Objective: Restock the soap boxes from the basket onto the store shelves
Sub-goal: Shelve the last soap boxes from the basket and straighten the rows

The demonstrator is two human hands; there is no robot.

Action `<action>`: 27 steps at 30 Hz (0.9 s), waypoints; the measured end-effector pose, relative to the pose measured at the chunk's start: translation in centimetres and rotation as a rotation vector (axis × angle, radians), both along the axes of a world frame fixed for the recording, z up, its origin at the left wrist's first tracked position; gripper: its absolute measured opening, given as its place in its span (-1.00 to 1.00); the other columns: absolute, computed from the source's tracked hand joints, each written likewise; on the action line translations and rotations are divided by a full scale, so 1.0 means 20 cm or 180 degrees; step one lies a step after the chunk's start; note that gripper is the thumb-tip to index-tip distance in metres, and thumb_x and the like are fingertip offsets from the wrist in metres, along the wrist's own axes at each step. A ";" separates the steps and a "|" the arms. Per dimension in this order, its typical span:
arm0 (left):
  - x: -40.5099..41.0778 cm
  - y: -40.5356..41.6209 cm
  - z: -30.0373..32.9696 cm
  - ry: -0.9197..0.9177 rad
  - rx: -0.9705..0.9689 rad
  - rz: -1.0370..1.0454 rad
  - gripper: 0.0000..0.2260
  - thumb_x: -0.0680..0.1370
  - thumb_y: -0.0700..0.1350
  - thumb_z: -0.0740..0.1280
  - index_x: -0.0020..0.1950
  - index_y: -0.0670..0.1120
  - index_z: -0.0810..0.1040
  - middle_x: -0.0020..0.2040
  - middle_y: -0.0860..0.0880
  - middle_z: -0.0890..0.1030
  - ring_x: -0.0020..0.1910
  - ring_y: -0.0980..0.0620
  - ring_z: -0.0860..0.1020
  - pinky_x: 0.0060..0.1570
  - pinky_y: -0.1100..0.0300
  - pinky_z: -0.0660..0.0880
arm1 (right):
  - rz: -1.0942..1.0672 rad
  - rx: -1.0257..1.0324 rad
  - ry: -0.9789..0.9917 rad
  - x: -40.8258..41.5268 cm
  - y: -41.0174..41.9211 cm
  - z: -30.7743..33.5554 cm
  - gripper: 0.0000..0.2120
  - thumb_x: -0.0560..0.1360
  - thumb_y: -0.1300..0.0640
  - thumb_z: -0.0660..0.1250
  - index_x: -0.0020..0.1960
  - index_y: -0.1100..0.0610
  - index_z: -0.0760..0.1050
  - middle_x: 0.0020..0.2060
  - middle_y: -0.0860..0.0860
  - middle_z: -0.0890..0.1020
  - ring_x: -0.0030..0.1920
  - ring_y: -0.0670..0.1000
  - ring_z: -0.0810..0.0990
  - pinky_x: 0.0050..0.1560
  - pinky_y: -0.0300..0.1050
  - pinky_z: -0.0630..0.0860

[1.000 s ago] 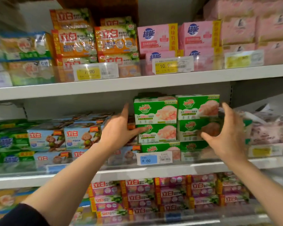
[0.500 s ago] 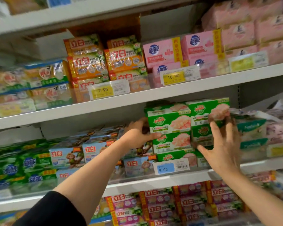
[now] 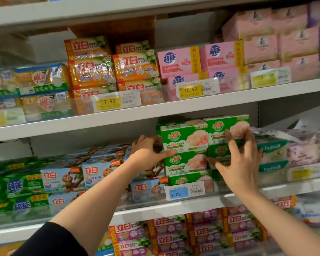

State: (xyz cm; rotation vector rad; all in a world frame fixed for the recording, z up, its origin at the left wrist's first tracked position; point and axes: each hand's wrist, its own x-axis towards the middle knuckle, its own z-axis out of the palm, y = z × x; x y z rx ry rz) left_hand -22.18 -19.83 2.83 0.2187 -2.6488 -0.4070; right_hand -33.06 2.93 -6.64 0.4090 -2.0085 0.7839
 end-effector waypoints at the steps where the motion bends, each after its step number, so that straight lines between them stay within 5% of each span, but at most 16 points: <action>1: 0.00 0.00 0.00 0.0005 -0.0036 0.0022 -0.40 0.34 0.45 0.27 0.23 0.11 0.54 0.18 0.02 0.53 0.25 -0.01 0.40 0.33 -0.03 0.31 | 0.0010 -0.0038 0.0026 0.00 0.00 0.00 -0.16 0.16 0.01 0.63 0.37 0.11 0.39 0.41 0.36 0.22 0.43 0.38 0.19 0.33 0.46 0.18; 5: -0.02 -0.01 -0.01 0.0009 -0.0142 0.0088 -0.27 0.21 0.54 0.13 0.18 0.12 0.54 0.19 0.07 0.56 0.27 0.01 0.39 0.33 0.03 0.19 | 0.0115 -0.0443 0.0051 -0.01 0.01 0.05 -0.20 0.20 -0.04 0.60 0.29 0.10 0.27 0.33 0.35 0.34 0.36 0.36 0.28 0.28 0.44 0.25; 10: -0.06 -0.05 -0.02 0.0072 0.0148 0.0043 -0.15 0.09 0.67 0.11 0.10 0.13 0.56 0.11 0.09 0.61 0.13 0.05 0.52 0.24 -0.06 0.43 | 0.0176 -0.0709 -0.0108 -0.04 0.05 0.13 -0.09 0.22 -0.16 0.55 0.39 0.17 0.21 0.40 0.27 0.29 0.41 0.27 0.23 0.40 0.37 0.09; 17: -0.02 -0.02 0.01 -0.0084 0.0572 -0.0298 -0.36 0.23 0.40 0.32 0.16 0.05 0.59 0.12 0.10 0.65 0.07 0.10 0.59 0.20 -0.01 0.49 | 0.0278 -0.0145 -0.0231 -0.08 0.09 0.11 0.16 0.20 -0.16 0.58 0.56 0.07 -0.03 0.52 0.15 0.08 0.53 0.12 -0.01 0.47 0.25 -0.27; 19: -0.02 -0.02 0.01 -0.0085 0.0553 -0.0281 -0.40 0.26 0.36 0.33 0.18 0.05 0.59 0.12 0.09 0.65 0.08 0.09 0.59 0.21 -0.01 0.49 | 0.0316 -0.0064 -0.0235 -0.09 0.10 0.10 0.18 0.18 -0.37 0.44 0.57 0.04 -0.09 0.52 0.13 0.08 0.53 0.10 -0.01 0.45 0.19 -0.35; 21: -0.02 -0.02 0.01 -0.0102 0.0538 -0.0298 -0.48 0.34 0.30 0.37 0.18 0.05 0.59 0.12 0.09 0.65 0.08 0.09 0.59 0.20 -0.01 0.49 | 0.0341 -0.0084 -0.0248 -0.09 0.09 0.10 0.18 0.12 -0.52 0.19 0.57 0.01 -0.09 0.51 0.13 0.11 0.52 0.09 0.01 0.42 0.16 -0.34; 27: -0.02 -0.01 0.02 -0.0159 0.0530 -0.0330 -0.60 0.44 0.19 0.40 0.19 0.01 0.58 0.14 0.06 0.64 0.09 0.07 0.58 0.21 0.01 0.48 | 0.0288 -0.0058 -0.0070 -0.13 0.07 0.08 0.07 0.18 -0.55 0.14 0.52 -0.10 -0.12 0.49 0.21 0.19 0.50 0.19 0.12 0.42 0.21 -0.28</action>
